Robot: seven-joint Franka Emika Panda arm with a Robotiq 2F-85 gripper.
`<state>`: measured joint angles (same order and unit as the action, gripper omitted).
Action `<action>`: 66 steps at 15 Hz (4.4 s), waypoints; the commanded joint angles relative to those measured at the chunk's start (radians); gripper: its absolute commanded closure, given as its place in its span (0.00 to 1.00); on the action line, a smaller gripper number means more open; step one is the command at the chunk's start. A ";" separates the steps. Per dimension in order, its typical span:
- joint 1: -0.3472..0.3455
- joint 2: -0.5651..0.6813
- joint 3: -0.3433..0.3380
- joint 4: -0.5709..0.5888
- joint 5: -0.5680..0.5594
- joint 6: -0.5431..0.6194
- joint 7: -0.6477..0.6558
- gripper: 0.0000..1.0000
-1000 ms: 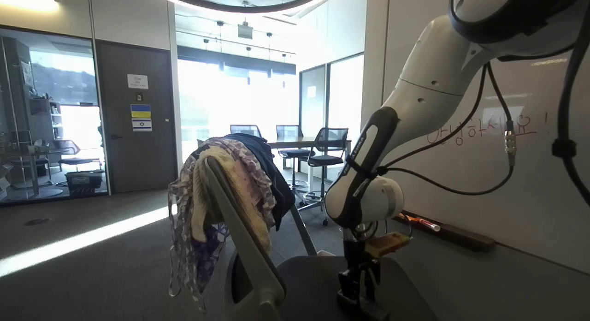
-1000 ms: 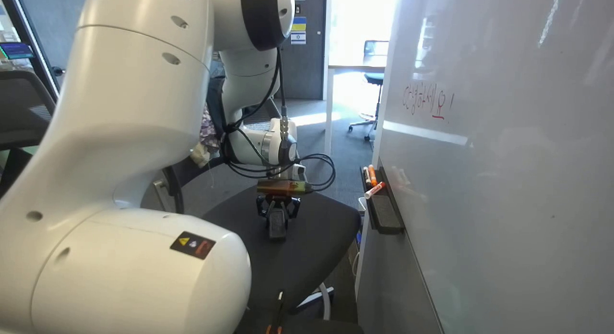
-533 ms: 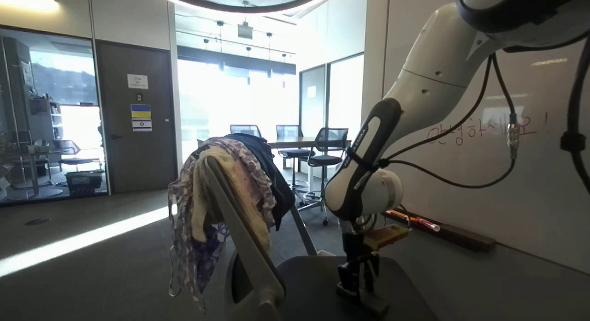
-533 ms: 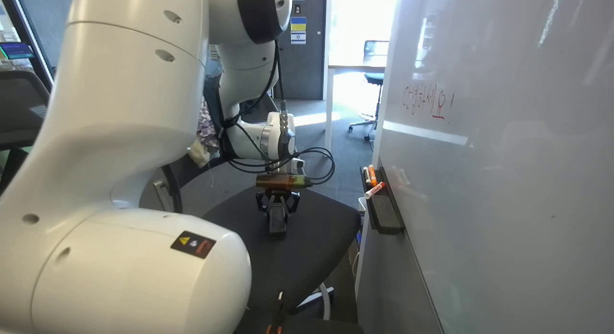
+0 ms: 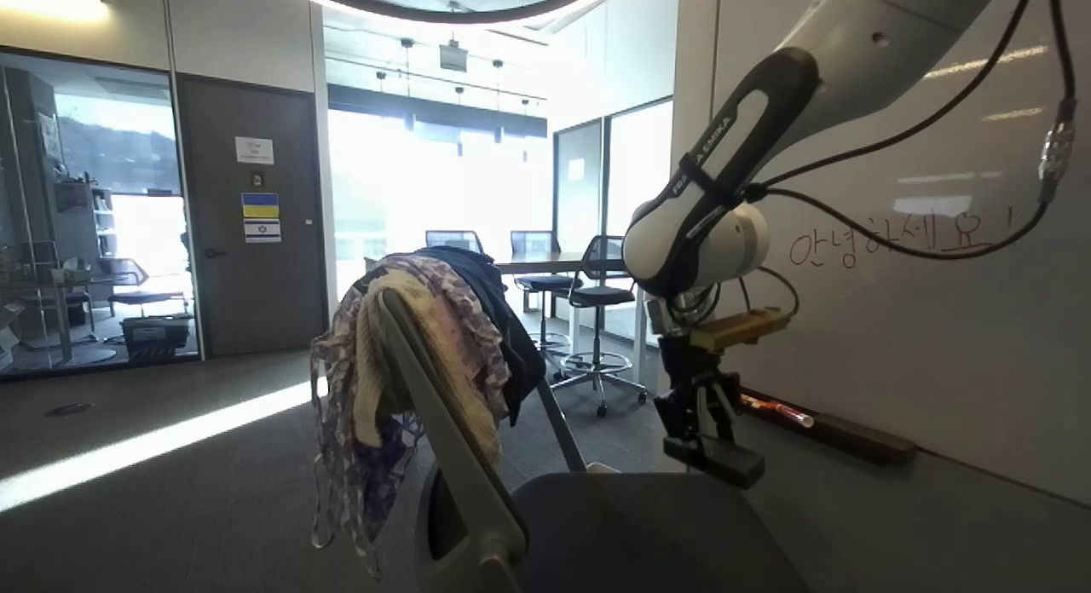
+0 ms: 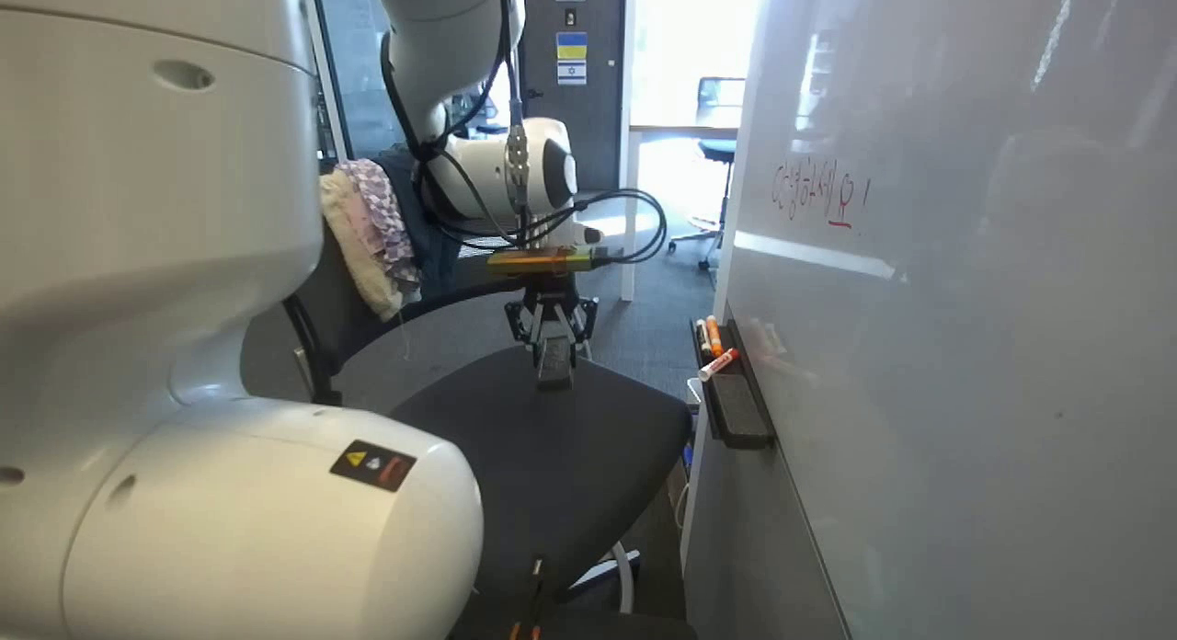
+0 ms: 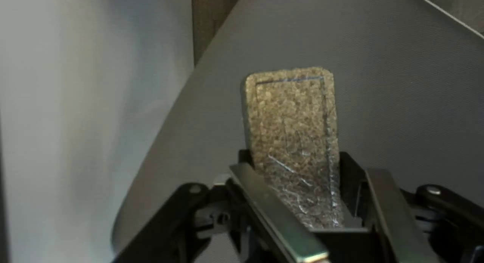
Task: Use the black eraser to wipe the writings on the whiteboard
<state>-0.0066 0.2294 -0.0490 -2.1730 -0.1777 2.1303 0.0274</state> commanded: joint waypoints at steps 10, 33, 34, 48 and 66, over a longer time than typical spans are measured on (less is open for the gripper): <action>0.035 -0.285 0.045 -0.013 -0.524 -0.319 0.626 0.69; -0.119 -0.345 -0.081 -0.113 -1.293 -0.308 1.161 0.69; -0.116 -0.338 -0.078 -0.097 -1.282 -0.315 1.157 0.69; -0.058 -0.155 -0.011 0.248 -1.048 -0.506 0.911 0.69; -0.103 -0.001 -0.070 0.173 -1.165 -0.512 1.412 0.69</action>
<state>-0.0659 0.2833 -0.0821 -1.9140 -1.3432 1.6345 1.3660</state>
